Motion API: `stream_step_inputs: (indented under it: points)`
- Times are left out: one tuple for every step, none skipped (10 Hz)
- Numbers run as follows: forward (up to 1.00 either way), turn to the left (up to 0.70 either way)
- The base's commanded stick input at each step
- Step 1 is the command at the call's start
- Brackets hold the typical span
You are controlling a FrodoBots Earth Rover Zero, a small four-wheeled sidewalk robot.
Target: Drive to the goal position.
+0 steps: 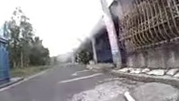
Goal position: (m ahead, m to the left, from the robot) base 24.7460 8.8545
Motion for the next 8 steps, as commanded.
stream_step_inputs:
  points:
    - [0.50,0.00]
    - [0.50,0.00]
    - [0.50,0.00]
    - [0.50,0.00]
    - [0.50,0.00]
    - [0.50,0.00]
    - [0.50,0.00]
    - [0.50,0.00]
